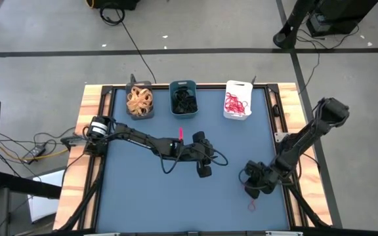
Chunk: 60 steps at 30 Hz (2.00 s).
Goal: Sort rubber bands into baskets
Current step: Put the red rubber band into the white bin
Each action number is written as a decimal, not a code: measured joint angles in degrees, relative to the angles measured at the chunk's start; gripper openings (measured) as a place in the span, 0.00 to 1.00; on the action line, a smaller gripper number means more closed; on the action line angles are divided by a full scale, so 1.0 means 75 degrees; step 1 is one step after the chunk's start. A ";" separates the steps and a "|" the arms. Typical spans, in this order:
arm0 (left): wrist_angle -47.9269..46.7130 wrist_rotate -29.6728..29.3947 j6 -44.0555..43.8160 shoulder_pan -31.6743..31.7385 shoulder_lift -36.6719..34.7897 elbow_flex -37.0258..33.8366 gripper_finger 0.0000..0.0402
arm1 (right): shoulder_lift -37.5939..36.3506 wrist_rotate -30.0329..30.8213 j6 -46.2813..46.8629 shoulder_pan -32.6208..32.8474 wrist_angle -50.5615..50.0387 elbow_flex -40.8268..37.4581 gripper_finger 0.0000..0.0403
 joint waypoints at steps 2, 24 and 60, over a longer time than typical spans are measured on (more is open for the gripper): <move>0.0001 0.0000 0.0000 0.0000 0.0000 0.0000 0.28 | 0.0188 0.0080 0.0145 0.0084 0.0053 0.0018 0.16; 0.0007 -0.0013 0.0050 0.0000 0.0000 0.0000 0.28 | 0.0072 0.0560 -0.1729 0.0232 -0.1630 0.1133 0.15; 0.0065 -0.0050 -0.0058 -0.0029 0.0000 0.0000 0.28 | 0.0658 0.1830 -0.2196 0.0193 -0.4553 0.2587 0.01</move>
